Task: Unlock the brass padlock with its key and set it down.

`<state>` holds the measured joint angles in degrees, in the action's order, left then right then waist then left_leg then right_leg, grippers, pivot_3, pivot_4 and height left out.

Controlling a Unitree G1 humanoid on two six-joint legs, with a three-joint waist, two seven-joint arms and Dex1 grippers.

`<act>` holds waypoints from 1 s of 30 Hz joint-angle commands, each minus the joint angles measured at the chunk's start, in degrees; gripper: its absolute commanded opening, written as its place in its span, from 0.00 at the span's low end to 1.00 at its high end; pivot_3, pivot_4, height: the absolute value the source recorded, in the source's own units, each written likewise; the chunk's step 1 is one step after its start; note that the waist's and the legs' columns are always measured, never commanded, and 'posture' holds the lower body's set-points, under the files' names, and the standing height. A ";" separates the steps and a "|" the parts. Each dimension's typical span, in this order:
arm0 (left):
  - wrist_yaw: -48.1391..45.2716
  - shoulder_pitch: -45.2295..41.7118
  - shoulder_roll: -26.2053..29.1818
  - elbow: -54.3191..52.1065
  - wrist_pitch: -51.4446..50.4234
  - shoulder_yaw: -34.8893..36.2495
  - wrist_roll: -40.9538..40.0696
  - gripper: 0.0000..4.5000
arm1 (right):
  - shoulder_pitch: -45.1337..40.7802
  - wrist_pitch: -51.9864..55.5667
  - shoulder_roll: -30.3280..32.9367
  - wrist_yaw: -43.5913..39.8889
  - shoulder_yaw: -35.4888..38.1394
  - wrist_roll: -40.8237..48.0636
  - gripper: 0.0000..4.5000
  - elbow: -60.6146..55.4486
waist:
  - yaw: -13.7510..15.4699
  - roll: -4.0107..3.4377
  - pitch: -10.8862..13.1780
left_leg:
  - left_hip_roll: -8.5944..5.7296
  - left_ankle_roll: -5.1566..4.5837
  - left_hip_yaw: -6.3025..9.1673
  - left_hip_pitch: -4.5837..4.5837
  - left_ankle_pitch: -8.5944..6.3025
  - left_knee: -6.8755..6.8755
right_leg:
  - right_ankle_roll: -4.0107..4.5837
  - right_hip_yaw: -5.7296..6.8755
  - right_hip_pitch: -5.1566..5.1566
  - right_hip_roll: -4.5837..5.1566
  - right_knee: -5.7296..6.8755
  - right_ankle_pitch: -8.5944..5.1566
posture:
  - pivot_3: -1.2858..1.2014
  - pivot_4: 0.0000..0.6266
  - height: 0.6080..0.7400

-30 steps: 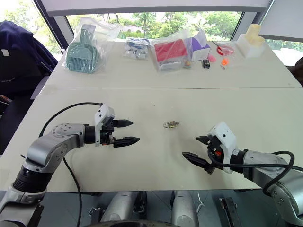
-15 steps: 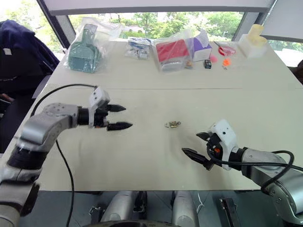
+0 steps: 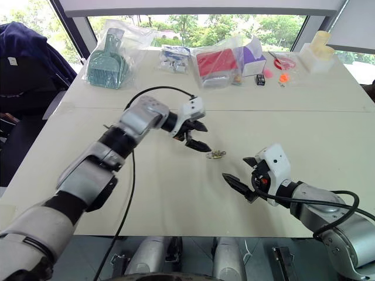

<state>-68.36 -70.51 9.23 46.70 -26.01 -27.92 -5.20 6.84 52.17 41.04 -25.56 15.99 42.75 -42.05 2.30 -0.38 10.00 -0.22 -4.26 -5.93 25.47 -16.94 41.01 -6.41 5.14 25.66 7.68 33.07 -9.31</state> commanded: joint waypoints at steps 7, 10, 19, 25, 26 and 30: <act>-0.25 -2.11 -7.85 10.89 9.39 -2.00 9.24 1.00 | 5.90 -1.76 -0.91 2.43 5.39 -1.15 0.99 -4.16 | 0.02 0.01 0.00 | 0.01 -0.01 0.00 0.05 0.00 -0.01 | -0.01 0.00 0.07 0.00 0.03 0.00 | 0.52 0.24 0.96; 1.49 -1.70 -9.25 12.11 9.52 -1.83 11.19 1.00 | 6.22 -1.98 -1.71 3.21 4.57 -1.33 0.99 -4.47 | 0.00 0.00 0.00 | 0.02 -0.01 0.01 0.03 0.00 -0.01 | -0.01 0.00 0.06 0.00 0.04 0.00 | 0.52 0.24 0.96; 3.94 2.28 -9.82 10.13 11.19 -3.78 17.29 0.64 | 4.45 -2.63 -2.71 4.45 2.60 -2.10 1.00 -3.57 | 0.06 -0.01 -0.03 | 0.02 -0.02 0.04 -0.06 -0.01 0.02 | -0.02 0.00 -0.05 0.02 0.03 -0.01 | 0.52 0.24 0.96; 2.72 5.72 -8.64 5.36 7.77 -4.46 18.70 0.16 | 4.01 -2.88 -2.95 4.53 2.09 -2.56 1.00 -3.17 | 0.04 0.00 -0.07 | 0.02 -0.02 0.07 -0.13 -0.01 0.02 | -0.01 0.01 -0.15 0.02 0.01 -0.01 | 0.52 0.24 0.96; 2.45 6.36 -8.28 4.24 7.14 -4.86 19.01 0.16 | 3.86 -2.90 -2.92 4.48 2.01 -2.58 1.00 -3.03 | -0.02 -0.01 -0.08 | 0.02 -0.02 0.07 -0.13 -0.01 0.02 | -0.01 0.01 -0.15 0.02 0.01 -0.01 | 0.52 0.24 0.96; 1.97 8.83 -6.42 0.03 7.00 -5.51 20.04 0.16 | 3.22 -2.85 -2.65 4.29 1.86 -2.56 1.00 -2.52 | -0.08 -0.02 -0.09 | 0.04 -0.02 0.08 -0.14 -0.01 0.00 | -0.01 0.01 -0.14 0.00 0.02 -0.01 | 0.52 0.24 0.96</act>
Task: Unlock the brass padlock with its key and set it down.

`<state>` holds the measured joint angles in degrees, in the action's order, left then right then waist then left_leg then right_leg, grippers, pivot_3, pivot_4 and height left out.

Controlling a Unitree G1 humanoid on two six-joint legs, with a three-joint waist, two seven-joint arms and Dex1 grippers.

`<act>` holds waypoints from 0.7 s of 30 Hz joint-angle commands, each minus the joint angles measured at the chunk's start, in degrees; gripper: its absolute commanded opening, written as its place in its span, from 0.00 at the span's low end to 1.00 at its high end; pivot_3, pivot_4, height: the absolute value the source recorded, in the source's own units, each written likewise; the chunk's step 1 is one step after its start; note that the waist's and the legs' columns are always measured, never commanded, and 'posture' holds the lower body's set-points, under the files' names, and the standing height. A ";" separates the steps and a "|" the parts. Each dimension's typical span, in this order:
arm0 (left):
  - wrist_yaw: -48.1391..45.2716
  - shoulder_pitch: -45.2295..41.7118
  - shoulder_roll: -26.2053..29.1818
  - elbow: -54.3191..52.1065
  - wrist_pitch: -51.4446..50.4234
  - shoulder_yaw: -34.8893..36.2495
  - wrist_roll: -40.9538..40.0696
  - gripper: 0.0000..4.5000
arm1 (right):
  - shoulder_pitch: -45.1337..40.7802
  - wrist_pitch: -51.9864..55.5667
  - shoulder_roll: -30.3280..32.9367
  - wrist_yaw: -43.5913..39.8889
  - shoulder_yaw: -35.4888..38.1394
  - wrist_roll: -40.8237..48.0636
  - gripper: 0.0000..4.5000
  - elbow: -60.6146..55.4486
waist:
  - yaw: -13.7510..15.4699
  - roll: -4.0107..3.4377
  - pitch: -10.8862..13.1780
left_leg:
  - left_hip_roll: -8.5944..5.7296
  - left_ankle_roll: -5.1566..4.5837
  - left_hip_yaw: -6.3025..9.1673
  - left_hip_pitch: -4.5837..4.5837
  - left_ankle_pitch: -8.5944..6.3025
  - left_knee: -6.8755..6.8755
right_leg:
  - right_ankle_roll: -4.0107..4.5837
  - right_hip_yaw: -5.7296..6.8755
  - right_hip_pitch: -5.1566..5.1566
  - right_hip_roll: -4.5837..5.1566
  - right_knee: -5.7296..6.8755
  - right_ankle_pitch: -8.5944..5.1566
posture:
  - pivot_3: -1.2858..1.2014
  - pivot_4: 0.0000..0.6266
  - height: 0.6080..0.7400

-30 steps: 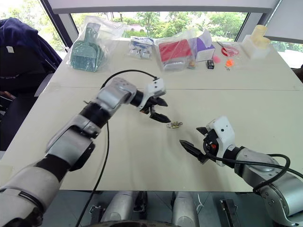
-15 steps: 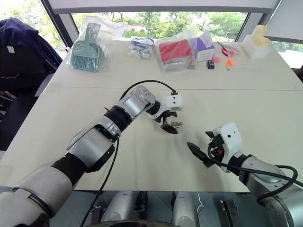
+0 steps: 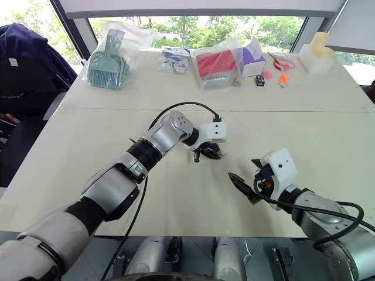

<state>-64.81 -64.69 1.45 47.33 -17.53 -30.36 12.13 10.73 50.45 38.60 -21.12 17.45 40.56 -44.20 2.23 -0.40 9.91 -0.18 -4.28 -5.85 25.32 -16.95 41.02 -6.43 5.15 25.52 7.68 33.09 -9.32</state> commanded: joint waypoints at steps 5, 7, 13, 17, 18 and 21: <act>-4.25 4.96 6.21 -9.81 8.48 2.49 -2.68 0.16 | -3.05 -0.90 -1.47 -0.22 3.31 3.86 1.00 0.59 | -0.33 -0.02 -0.01 | 0.01 0.00 -0.02 -0.01 0.00 -0.01 | 0.00 -0.01 0.03 0.00 0.01 0.00 | 0.52 0.24 0.96; -5.42 5.15 7.58 -12.91 10.59 5.47 -5.94 0.16 | -4.22 -0.41 -2.27 0.17 5.20 6.58 1.00 1.07 | -0.35 -0.05 0.01 | 0.04 0.01 -0.02 0.05 0.01 -0.02 | 0.01 -0.01 0.15 -0.02 0.07 0.01 | 0.52 0.24 0.96; -6.03 7.34 13.49 -24.24 18.46 16.54 -16.77 0.16 | -12.73 1.92 -7.21 10.15 12.79 24.72 1.00 6.39 | 0.08 -0.05 0.01 | 0.01 0.05 -0.02 0.12 0.03 0.00 | 0.02 -0.03 0.17 0.06 0.08 0.02 | 0.52 0.24 0.96; -3.88 10.82 15.84 -30.49 21.59 18.95 -18.19 0.16 | -17.44 -0.27 -8.66 13.09 11.24 31.51 1.00 7.61 | -0.19 -0.08 0.00 | -0.02 0.03 -0.04 0.04 0.02 -0.01 | 0.01 -0.02 0.07 0.06 0.07 0.04 | 0.52 0.24 0.96; -3.30 11.40 16.01 -31.68 21.94 18.95 -18.11 0.16 | -17.91 -0.68 -8.60 13.23 10.92 32.26 1.00 7.73 | -0.17 -0.10 0.00 | -0.02 0.03 -0.05 0.03 0.02 -0.02 | 0.01 -0.02 0.07 0.06 0.08 0.04 | 0.52 0.24 0.96; -0.28 13.31 16.58 -35.62 24.00 18.61 -16.62 0.16 | -21.31 -0.83 -9.59 15.69 7.32 36.84 1.00 8.47 | -0.06 -0.09 0.00 | -0.02 0.06 -0.06 0.02 0.05 -0.01 | 0.01 -0.02 0.07 0.01 0.13 0.04 | 0.52 0.24 0.96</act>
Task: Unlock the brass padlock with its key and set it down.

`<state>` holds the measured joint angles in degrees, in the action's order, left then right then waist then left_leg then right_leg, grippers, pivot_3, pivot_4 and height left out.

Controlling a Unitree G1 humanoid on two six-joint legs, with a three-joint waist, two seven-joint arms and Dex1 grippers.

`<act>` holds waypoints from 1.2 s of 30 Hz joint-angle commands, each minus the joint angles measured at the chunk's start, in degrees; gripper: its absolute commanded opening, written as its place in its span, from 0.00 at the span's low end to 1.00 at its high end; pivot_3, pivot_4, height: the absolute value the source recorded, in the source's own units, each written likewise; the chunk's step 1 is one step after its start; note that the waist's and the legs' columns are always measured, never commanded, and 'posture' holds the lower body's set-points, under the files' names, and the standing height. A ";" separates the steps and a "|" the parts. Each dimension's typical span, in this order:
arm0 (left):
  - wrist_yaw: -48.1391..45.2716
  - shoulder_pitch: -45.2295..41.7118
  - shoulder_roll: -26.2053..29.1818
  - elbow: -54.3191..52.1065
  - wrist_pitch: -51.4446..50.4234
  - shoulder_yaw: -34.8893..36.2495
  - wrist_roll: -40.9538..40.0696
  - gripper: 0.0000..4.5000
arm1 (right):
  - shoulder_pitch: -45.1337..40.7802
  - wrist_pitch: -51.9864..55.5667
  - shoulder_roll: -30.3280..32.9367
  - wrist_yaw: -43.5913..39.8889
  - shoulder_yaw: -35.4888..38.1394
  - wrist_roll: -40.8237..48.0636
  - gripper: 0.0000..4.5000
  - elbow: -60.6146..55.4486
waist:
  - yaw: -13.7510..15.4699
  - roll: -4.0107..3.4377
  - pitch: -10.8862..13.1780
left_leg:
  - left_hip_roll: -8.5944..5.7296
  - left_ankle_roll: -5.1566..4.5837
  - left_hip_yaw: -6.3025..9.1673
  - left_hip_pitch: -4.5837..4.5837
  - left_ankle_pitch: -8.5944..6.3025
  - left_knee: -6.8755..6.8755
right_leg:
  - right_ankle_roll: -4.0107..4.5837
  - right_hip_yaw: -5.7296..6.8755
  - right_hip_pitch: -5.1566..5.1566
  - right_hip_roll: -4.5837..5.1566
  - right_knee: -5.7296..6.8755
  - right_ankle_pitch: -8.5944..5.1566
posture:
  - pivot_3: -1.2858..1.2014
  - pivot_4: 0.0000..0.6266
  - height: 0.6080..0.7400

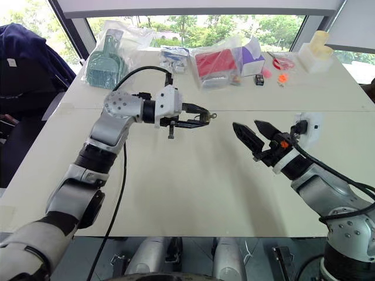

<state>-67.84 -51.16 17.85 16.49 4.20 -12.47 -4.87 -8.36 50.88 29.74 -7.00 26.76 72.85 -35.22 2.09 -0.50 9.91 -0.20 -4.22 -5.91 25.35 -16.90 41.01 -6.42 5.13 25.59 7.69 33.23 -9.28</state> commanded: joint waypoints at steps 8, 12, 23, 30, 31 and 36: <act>7.90 1.35 -0.86 -7.70 2.86 0.09 0.18 0.16 | -4.93 -2.28 0.11 3.07 -7.61 9.54 1.00 -0.02 | 0.09 -0.01 0.00 | -0.02 -0.02 0.00 -0.02 0.00 0.03 | -0.02 0.00 -0.10 -0.02 -0.03 0.01 | 0.52 0.24 0.96; 7.48 1.53 -0.65 -8.51 3.51 -0.77 0.08 0.16 | -6.19 -3.96 0.17 3.63 -8.03 10.82 1.00 1.08 | 0.03 -0.01 0.00 | -0.02 -0.02 -0.01 -0.03 0.00 0.03 | -0.14 0.01 -0.10 -0.04 -0.02 0.08 | 0.52 0.24 0.96; 7.79 1.74 -1.26 -11.38 3.95 -1.98 -0.46 0.16 | -5.39 -7.14 -0.30 4.35 -9.66 11.39 0.82 0.97 | 0.05 -0.01 0.00 | -0.01 -0.02 -0.01 -0.05 0.00 0.03 | -0.12 0.01 -0.11 -0.04 -0.02 0.06 | 0.52 0.24 0.96; 8.28 1.24 -0.98 -10.98 3.63 -1.57 -0.48 0.16 | -4.31 -9.04 -0.62 4.32 -9.99 12.49 0.03 0.87 | 0.10 -0.01 -0.01 | -0.02 -0.02 -0.01 -0.05 0.01 0.03 | -0.11 0.00 -0.13 -0.04 -0.03 0.06 | 0.52 0.24 0.96; 8.35 1.22 -0.91 -10.94 3.67 -1.59 -0.48 0.16 | -4.14 -9.22 -0.47 4.26 -10.04 12.62 0.01 0.88 | 0.05 -0.01 -0.01 | -0.02 -0.02 -0.02 -0.06 0.01 0.03 | -0.11 0.00 -0.12 -0.04 -0.02 0.06 | 0.52 0.24 0.96; 9.70 0.92 -0.98 -10.67 4.29 -1.31 -0.19 0.16 | -3.91 -9.76 -0.02 4.31 -10.41 13.33 0.01 1.02 | 0.06 -0.01 -0.01 | -0.01 -0.02 -0.02 -0.06 0.01 0.03 | -0.13 0.00 -0.13 -0.06 -0.02 0.07 | 0.52 0.24 0.96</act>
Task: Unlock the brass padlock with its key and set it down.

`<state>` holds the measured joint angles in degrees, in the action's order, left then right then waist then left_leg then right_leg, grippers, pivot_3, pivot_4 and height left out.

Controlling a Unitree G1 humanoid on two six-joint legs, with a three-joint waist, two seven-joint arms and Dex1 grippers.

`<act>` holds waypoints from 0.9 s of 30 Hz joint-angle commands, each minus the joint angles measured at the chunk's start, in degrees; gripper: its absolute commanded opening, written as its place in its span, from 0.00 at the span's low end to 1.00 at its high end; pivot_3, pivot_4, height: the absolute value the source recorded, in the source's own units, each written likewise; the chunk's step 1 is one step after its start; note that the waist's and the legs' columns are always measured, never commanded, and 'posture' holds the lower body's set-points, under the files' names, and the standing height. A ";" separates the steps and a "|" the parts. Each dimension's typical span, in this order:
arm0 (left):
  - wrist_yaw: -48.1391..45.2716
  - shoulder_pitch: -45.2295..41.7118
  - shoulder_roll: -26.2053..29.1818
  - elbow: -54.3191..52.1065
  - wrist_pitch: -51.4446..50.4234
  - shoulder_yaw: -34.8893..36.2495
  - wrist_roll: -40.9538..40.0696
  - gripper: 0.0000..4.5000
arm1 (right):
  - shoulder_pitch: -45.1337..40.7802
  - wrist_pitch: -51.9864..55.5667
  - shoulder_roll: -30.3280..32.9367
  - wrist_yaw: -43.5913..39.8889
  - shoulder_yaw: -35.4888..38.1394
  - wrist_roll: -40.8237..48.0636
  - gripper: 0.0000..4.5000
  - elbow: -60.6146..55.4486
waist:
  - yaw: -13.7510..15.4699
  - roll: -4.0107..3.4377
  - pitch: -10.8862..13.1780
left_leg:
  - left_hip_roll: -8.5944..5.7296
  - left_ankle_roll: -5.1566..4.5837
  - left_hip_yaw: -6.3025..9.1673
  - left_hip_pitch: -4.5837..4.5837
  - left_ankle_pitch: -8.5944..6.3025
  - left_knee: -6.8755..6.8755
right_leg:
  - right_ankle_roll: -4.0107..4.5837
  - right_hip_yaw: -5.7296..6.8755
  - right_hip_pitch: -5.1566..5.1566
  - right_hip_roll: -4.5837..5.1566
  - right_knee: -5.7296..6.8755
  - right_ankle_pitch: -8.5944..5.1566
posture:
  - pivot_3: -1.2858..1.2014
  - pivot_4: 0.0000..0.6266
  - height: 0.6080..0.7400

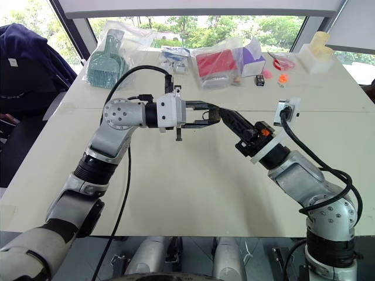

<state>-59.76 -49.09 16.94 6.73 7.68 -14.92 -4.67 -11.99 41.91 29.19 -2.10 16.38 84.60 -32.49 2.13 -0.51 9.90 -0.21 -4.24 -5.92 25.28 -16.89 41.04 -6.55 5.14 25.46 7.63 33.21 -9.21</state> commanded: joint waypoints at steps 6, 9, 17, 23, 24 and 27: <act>4.76 -1.76 -0.87 -0.18 4.67 1.31 1.40 0.16 | -0.25 -1.57 0.06 0.45 -0.95 0.79 0.01 -1.00 | 0.01 0.00 0.00 | 0.00 0.00 0.00 0.00 0.00 0.00 | 0.01 0.00 0.00 0.00 0.00 -0.01 | 0.52 0.24 0.96; 7.16 -0.83 -0.65 -0.51 11.47 0.27 4.60 0.16 | -1.02 -3.46 -2.69 2.66 -1.37 1.45 0.01 -0.18 | -0.01 0.00 0.00 | 0.00 0.00 0.00 0.00 0.00 0.00 | 0.01 0.00 0.00 0.00 0.00 -0.01 | 0.52 0.24 0.96; 13.85 0.43 -0.82 0.27 21.94 -0.56 10.02 0.16 | -2.25 -7.17 -9.17 7.79 -3.16 2.38 0.01 0.45 | 0.06 -0.01 0.00 | 0.00 0.00 0.00 0.00 0.00 0.00 | -0.01 0.00 0.00 0.01 0.00 0.01 | 0.52 0.24 0.96; 20.61 -0.49 -0.79 2.38 28.84 -0.11 15.39 0.16 | -2.43 -9.20 -12.12 10.08 -4.06 3.30 0.01 0.53 | -0.03 -0.01 -0.01 | 0.00 0.00 -0.01 -0.01 0.00 -0.01 | -0.03 0.00 0.00 0.01 0.00 0.02 | 0.52 0.24 0.96; 22.33 -0.90 -0.66 3.03 30.48 0.03 17.02 0.16 | -2.35 -9.54 -12.53 10.48 -4.15 3.39 0.01 0.66 | -0.02 -0.01 -0.01 | 0.00 0.00 -0.01 -0.01 0.00 -0.01 | -0.04 0.00 0.00 0.01 0.00 0.02 | 0.52 0.24 0.96; 26.66 -1.69 -0.20 4.83 34.69 -0.03 21.32 0.16 | -2.09 -10.12 -13.27 11.73 -4.51 2.36 0.01 1.40 | 0.00 -0.01 -0.01 | 0.00 0.00 -0.02 -0.01 0.00 -0.01 | -0.05 0.01 -0.01 0.01 0.00 0.03 | 0.52 0.24 0.96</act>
<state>-36.26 -48.14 17.40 13.80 37.21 -14.85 15.48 -13.97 32.68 16.28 7.99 11.76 87.79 -32.31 2.13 -0.52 9.90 -0.21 -4.24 -5.95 25.27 -16.90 41.03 -6.60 5.14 25.45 7.64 33.20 -9.18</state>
